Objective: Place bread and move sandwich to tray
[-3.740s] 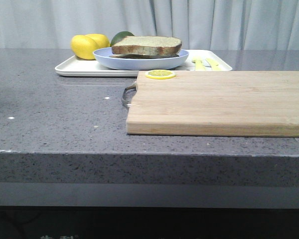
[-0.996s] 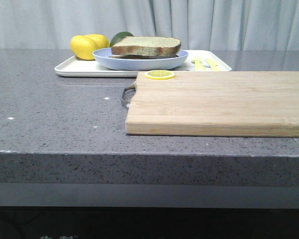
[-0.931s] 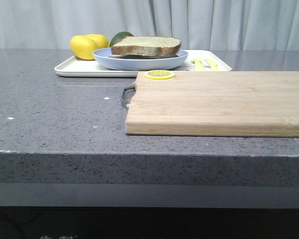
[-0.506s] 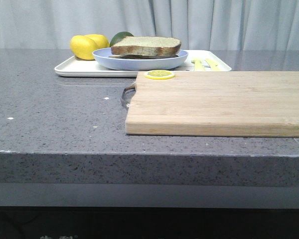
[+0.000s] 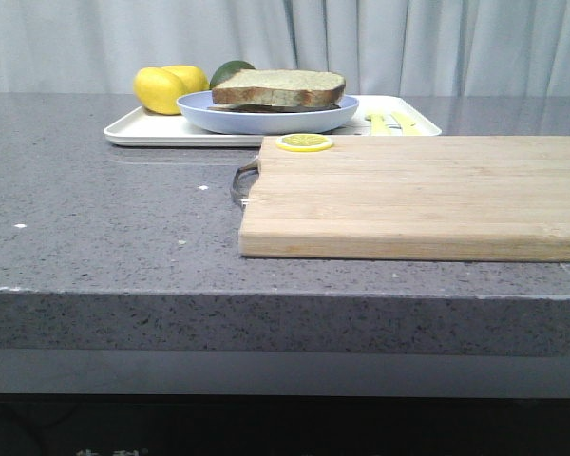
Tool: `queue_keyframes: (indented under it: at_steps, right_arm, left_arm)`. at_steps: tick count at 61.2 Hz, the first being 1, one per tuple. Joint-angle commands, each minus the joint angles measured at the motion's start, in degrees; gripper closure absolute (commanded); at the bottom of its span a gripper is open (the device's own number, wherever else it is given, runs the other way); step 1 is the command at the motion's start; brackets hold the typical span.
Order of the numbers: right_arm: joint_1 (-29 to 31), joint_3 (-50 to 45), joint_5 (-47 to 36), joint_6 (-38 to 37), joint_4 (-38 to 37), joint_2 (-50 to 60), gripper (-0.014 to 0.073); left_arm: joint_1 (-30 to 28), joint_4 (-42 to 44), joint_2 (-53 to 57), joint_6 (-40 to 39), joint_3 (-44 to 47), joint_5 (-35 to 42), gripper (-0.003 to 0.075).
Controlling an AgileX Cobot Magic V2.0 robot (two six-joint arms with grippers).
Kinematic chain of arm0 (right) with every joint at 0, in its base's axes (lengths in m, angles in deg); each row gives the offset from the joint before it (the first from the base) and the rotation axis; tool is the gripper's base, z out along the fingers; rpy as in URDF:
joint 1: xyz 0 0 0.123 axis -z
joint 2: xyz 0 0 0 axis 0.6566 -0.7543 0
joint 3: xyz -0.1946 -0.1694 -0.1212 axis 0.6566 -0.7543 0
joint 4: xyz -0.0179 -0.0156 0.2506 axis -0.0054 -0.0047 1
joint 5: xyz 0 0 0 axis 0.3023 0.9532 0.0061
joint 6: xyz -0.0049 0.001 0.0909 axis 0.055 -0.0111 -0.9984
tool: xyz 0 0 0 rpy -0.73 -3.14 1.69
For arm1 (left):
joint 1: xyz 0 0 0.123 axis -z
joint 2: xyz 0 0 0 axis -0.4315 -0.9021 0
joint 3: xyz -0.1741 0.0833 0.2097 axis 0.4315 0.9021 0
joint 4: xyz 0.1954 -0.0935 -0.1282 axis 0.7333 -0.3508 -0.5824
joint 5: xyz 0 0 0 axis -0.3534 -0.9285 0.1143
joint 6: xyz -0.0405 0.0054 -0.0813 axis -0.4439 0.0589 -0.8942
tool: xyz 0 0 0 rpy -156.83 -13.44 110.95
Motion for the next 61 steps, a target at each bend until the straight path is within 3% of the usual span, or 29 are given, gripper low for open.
queue_keyframes:
  at_steps: [1, 44, 53, 61]
  right_arm:
    - [-0.21, 1.54, -4.24, 0.48, 0.18, -0.55, 0.0652]
    - [-0.20, 1.54, -4.24, 0.48, 0.13, -0.55, 0.0652]
    - [-0.20, 1.54, -7.49, 0.48, 0.13, -0.55, 0.0652]
    - [-0.20, 1.27, -8.34, -0.68, -4.15, -0.55, 0.0652]
  left_arm:
    - [-0.06, -0.27, 1.34, -0.23, -0.03, 4.90, 0.0741]
    - [-0.06, -0.27, 1.34, -0.23, -0.03, 4.90, 0.0741]
    - [-0.06, -0.27, 1.34, -0.23, -0.03, 4.90, 0.0741]
    - [-0.06, -0.27, 1.34, -0.23, -0.03, 4.90, 0.0741]
